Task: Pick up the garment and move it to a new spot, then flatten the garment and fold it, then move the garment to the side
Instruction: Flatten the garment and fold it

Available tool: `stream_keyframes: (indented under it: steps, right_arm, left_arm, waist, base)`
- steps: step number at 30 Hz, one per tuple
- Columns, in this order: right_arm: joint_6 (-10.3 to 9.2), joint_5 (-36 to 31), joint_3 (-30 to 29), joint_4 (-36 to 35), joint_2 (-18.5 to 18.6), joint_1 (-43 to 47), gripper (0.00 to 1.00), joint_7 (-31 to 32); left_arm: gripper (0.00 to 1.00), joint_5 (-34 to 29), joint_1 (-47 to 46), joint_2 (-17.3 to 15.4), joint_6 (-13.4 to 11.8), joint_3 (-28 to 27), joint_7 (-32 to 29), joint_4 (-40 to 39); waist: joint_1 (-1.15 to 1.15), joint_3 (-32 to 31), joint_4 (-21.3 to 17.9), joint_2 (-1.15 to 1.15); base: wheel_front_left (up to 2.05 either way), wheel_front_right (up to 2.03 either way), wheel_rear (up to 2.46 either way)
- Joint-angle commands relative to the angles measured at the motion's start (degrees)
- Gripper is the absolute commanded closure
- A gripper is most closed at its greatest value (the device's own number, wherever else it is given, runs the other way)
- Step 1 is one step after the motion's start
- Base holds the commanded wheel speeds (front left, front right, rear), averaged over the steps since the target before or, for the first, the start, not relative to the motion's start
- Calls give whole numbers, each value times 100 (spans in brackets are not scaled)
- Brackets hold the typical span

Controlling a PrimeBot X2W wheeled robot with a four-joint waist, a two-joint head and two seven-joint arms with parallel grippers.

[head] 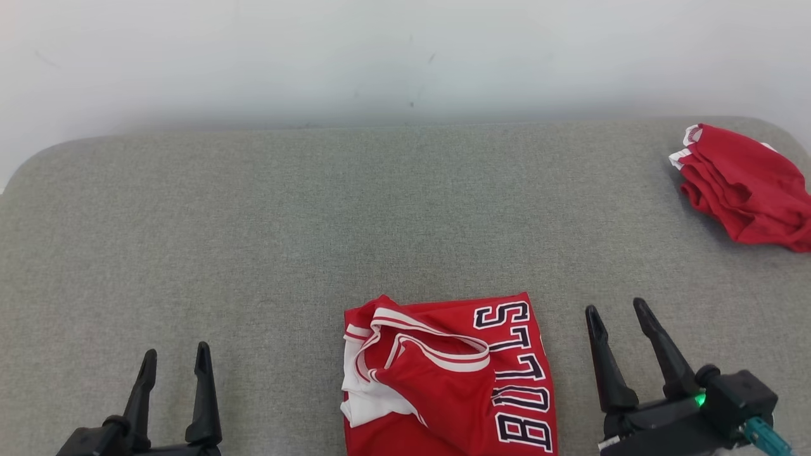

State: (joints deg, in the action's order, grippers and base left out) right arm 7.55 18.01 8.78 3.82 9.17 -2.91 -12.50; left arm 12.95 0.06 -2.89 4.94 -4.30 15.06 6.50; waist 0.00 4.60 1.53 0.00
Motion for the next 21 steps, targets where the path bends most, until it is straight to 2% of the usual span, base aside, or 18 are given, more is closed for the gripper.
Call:
stream_keyframes:
  steps: [1, 9, 12, 21]
  right_arm:
    - [-18, -91, -53, -32, -39, 122, 0, -61]
    - [-18, -377, -49, 61, -223, 291, 0, -169]
    - [-18, -447, -55, 104, -241, 224, 0, -181]
    - [-18, -518, -116, 205, -223, 212, 0, -137]
  left_arm:
    - [0, -53, 67, -1, -34, 4, 10, -45]
    - [0, -154, 101, -1, -75, 33, 10, -137]
    - [0, -92, -38, 0, 4, 188, 10, -246]
    - [0, -198, -448, -42, 208, 1335, -167, 73]
  waist:
    - [0, -8, -15, 0]
    - [0, -16, -68, 0]
    - [0, -7, -88, 0]
    - [0, 15, -168, 0]
  base:
    - [0, 0, 0]
    - [0, 0, 0]
    - [0, 0, 0]
    - [0, 0, 0]
